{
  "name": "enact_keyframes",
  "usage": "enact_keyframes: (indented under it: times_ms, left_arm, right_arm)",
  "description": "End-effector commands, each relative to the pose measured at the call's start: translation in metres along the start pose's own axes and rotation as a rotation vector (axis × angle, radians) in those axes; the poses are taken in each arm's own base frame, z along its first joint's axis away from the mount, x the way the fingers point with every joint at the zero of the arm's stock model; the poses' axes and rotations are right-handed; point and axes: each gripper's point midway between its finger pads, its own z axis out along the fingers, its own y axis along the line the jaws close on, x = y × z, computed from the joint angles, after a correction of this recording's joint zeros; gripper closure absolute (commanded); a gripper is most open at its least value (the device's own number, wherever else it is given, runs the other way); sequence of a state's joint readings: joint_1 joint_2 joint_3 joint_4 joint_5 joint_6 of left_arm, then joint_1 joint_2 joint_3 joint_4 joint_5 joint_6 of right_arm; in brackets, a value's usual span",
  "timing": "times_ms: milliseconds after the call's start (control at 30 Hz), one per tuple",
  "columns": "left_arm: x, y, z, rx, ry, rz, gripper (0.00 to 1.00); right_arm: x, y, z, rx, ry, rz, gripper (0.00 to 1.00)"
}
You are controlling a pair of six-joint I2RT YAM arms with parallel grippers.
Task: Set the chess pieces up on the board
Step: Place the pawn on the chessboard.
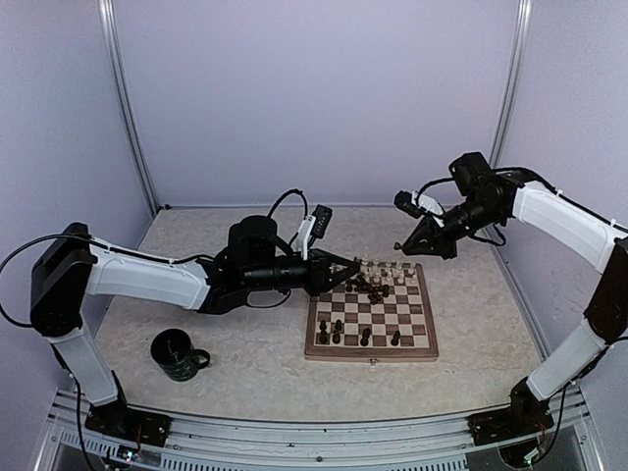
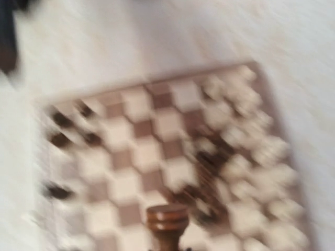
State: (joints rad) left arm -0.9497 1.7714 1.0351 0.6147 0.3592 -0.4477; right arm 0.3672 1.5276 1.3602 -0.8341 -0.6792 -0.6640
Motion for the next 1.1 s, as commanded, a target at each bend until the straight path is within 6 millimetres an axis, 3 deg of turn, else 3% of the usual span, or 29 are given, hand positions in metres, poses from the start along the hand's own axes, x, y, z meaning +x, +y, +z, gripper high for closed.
enact_keyframes:
  times_ms: [0,200,500,967,1067]
  left_arm:
    - [0.000,0.027,-0.020,-0.145,0.071,-0.031,0.98]
    - [-0.022,0.031,-0.036,-0.169,-0.025,-0.045,0.97]
    - [-0.011,0.031,-0.039,-0.146,-0.057,-0.097,0.97]
    - [0.002,0.028,-0.037,-0.119,-0.040,-0.097,0.97]
    - [0.005,0.027,-0.036,-0.111,-0.041,-0.103,0.97]
  right_arm:
    - [0.034,-0.009,-0.016,0.128,0.306,-0.223,0.96]
    - [0.082,-0.009,-0.014,0.156,0.703,-0.495,0.99]
    - [0.150,-0.007,-0.010,0.108,1.170,-0.595,0.99]
    - [0.170,-0.004,0.021,0.060,1.292,-0.549,0.96]
    - [0.166,-0.005,0.026,0.056,1.294,-0.543,0.95]
